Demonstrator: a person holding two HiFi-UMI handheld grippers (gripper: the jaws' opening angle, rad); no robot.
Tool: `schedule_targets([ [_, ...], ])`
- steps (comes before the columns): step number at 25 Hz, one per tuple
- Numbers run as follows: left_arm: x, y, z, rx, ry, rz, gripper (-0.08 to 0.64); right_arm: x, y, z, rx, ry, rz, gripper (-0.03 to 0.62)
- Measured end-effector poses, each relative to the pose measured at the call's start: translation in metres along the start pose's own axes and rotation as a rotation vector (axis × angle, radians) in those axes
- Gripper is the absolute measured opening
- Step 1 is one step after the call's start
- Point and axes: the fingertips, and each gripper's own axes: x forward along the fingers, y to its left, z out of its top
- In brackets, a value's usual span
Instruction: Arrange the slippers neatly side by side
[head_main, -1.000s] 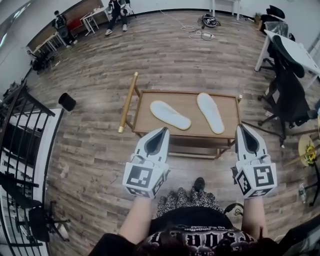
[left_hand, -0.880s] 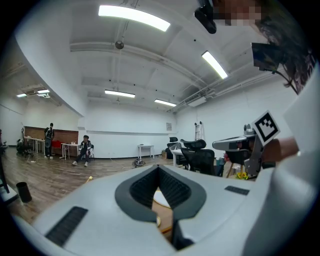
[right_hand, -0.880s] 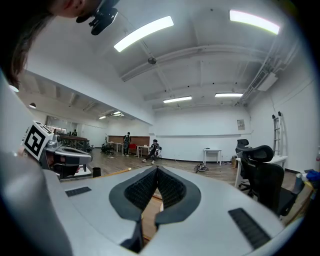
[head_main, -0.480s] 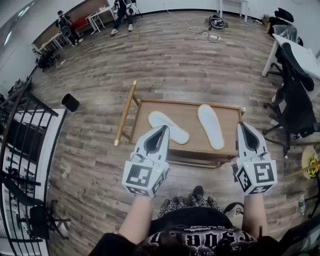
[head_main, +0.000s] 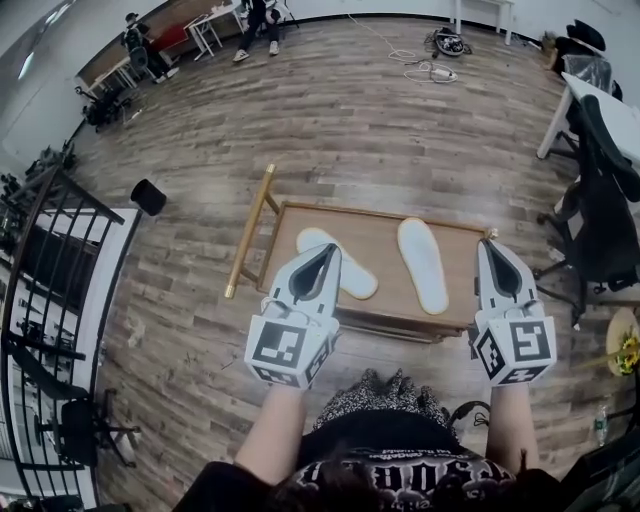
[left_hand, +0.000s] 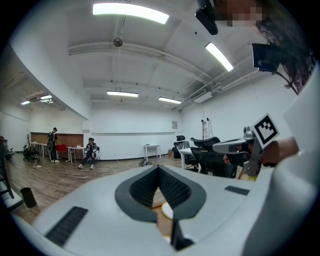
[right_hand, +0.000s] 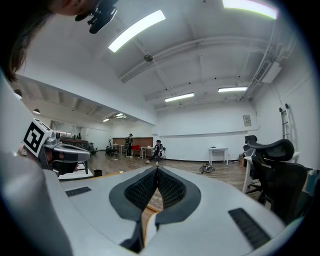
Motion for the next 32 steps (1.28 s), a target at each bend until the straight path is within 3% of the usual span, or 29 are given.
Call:
schedule_targets([
  [32,0.08,0.074,-0.015,-0.015,0.006,-0.072,-0.009,0.1,-0.005,-0.015,-0.01,0.059,-0.096,0.005],
])
